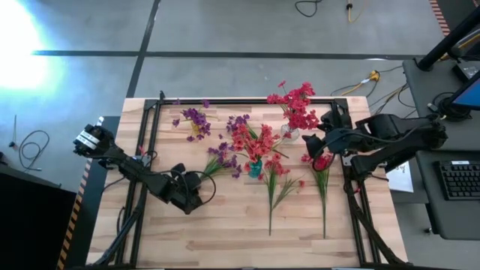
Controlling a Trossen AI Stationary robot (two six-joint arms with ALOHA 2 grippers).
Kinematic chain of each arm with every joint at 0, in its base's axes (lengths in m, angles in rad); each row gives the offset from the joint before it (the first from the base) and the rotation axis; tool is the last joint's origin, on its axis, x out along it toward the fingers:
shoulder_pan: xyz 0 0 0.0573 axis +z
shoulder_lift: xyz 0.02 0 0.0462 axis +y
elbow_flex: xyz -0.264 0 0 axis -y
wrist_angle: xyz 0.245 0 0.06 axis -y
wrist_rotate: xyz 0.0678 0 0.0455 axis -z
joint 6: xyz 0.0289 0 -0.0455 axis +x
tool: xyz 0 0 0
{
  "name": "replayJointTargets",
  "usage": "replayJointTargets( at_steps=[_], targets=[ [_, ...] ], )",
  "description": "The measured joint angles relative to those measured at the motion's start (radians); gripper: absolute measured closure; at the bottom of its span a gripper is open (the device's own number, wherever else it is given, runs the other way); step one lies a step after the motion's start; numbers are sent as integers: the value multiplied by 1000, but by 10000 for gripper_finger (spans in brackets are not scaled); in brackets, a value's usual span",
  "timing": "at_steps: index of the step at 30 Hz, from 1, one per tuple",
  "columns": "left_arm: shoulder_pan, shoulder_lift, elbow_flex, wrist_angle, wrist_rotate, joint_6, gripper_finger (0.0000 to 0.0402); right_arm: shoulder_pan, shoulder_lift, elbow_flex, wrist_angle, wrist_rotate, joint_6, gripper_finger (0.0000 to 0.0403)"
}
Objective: Sort flowers into vase by color
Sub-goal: Put the bottom violet flowers into the yellow vase
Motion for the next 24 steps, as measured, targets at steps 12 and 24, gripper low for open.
replayJointTargets(
  at_steps=[12, 24],
  targets=[
    [-1, 1, -1, -3, 26, -7, 384, 25, 6, 0, 0, -23, -13, 60],
    [-18, -16, 95, -211, 59, 0, 401, 127, 12, -1, -1, -42, 27, 60]
  ],
)
